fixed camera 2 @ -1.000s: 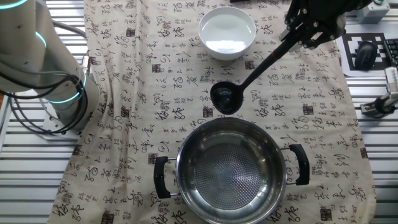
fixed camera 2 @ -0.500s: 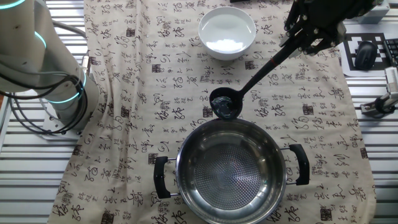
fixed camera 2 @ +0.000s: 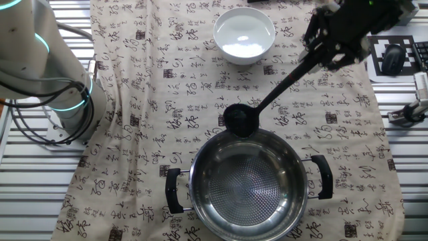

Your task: Scoop water with a large spoon from one bowl to another

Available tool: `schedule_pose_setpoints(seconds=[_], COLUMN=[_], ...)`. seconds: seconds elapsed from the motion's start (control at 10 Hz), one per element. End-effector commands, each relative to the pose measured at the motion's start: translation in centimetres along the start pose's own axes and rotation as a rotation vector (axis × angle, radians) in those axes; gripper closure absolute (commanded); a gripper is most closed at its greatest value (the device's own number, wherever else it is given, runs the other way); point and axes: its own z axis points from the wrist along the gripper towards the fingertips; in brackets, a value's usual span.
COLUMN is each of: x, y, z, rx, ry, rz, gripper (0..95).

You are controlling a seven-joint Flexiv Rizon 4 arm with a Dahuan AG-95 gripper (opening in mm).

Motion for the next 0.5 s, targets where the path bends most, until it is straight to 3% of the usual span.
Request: schedule_pose_setpoints(seconds=[0.1, 0.5], x=[0.27, 0.27], y=[-0.25, -0.25], z=[0.17, 0.17], rx=[0.006, -0.005], ry=[0.0, -0.009], rz=[-0.002, 0.013], gripper=[95.0, 95.0])
